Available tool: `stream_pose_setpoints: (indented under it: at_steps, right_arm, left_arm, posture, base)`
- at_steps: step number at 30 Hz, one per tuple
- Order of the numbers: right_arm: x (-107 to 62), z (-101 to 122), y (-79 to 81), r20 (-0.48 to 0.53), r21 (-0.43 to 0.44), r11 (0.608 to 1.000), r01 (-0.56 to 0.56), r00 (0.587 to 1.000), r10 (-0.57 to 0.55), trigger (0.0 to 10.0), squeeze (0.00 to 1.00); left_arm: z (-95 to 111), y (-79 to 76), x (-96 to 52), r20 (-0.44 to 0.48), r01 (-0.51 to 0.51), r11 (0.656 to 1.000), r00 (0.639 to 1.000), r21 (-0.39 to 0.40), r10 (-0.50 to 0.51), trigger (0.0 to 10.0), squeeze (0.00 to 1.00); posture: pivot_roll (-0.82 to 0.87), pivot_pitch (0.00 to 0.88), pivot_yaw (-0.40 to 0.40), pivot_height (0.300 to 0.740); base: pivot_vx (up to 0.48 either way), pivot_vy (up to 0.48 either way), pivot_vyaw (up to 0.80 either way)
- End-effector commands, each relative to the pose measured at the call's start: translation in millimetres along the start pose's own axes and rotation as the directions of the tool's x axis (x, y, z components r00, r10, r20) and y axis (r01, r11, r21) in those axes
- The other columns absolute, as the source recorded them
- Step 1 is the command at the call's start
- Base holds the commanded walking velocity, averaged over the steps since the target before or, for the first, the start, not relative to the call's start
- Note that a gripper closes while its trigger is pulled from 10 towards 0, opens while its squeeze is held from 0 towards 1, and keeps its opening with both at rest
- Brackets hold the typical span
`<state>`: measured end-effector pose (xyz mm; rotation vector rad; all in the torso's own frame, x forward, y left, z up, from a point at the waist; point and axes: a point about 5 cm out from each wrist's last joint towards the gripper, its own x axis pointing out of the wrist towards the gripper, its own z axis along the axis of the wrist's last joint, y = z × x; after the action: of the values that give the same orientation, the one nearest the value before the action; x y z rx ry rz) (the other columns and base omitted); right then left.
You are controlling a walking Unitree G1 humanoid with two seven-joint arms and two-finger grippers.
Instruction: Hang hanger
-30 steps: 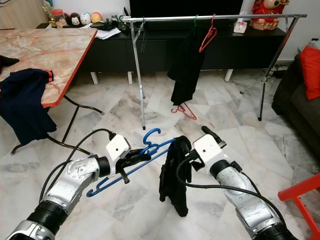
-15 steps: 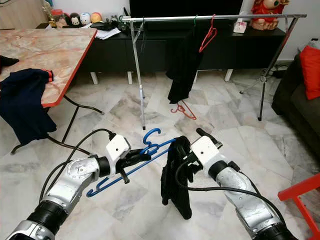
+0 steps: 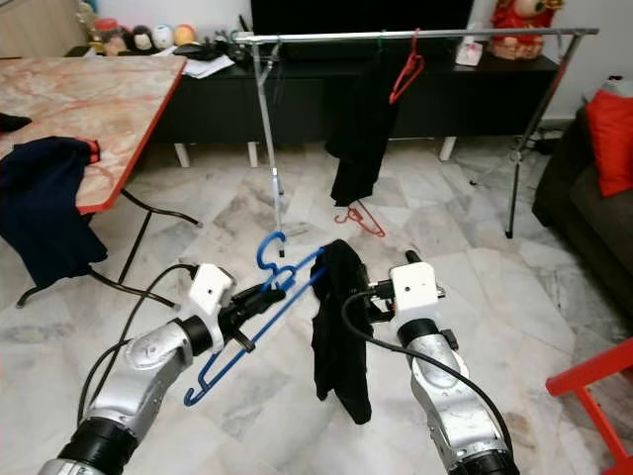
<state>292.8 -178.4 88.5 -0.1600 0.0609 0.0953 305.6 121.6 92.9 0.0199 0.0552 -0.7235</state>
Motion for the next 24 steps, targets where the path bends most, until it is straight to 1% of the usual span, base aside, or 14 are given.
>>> stream_pose_setpoints:
  at_steps: [1, 6, 9, 24]
  right_arm:
    - [-1.6, 7.8, -5.7, 0.098, 0.021, 0.998, 0.056, 0.994, -0.058, 10.0, 0.0]
    - [-1.9, 6.8, -5.6, 0.096, 0.025, 0.998, 0.055, 0.994, -0.058, 10.0, 0.0]
    - [-1.0, 5.9, -5.1, 0.102, 0.031, 0.997, 0.077, 0.992, -0.08, 10.0, 0.0]
    - [-1.0, 5.9, -5.1, 0.102, 0.031, 0.997, 0.077, 0.992, -0.08, 10.0, 0.0]
  left_arm:
    - [13.5, 1.4, 1.7, 0.073, -0.008, 1.0, 0.997, 0.021, 0.006, 10.0, 0.0]
    - [13.7, 1.5, 1.5, 0.075, -0.007, 1.0, 0.997, 0.022, 0.006, 10.0, 0.0]
    - [13.7, 1.3, 1.3, 0.081, -0.016, 1.0, 0.997, 0.016, 0.015, 10.0, 0.0]
    - [13.7, 1.3, 1.3, 0.081, -0.016, 1.0, 0.997, 0.016, 0.015, 10.0, 0.0]
  posture:
    - [-0.11, 0.0, 0.0, 0.74]
    - [-0.11, 0.0, 0.0, 0.74]
    - [-0.11, 0.0, 0.0, 0.74]
    - [-0.11, 0.0, 0.0, 0.74]
  base:
    - [0.0, 0.0, 0.0]
    - [0.0, 0.0, 0.0]
    - [0.0, 0.0, 0.0]
    - [0.0, 0.0, 0.0]
